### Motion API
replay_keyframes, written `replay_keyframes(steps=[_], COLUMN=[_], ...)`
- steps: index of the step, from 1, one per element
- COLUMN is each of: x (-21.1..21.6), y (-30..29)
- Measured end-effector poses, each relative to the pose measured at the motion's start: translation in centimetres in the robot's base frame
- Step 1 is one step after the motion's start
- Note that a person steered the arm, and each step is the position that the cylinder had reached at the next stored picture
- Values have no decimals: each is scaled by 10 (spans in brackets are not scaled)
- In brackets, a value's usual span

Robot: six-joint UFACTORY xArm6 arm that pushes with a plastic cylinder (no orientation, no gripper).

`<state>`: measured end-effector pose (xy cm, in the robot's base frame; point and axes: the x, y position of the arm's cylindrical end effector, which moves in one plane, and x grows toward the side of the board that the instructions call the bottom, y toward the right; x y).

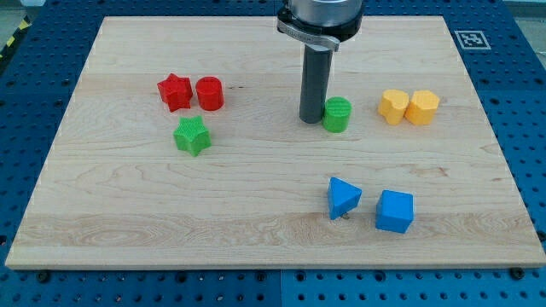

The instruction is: Nudge the green circle close to the heart

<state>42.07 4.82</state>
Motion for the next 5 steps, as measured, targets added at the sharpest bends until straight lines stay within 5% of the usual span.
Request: replay_keyframes(steps=[2, 5], x=[-9, 39], y=[10, 55])
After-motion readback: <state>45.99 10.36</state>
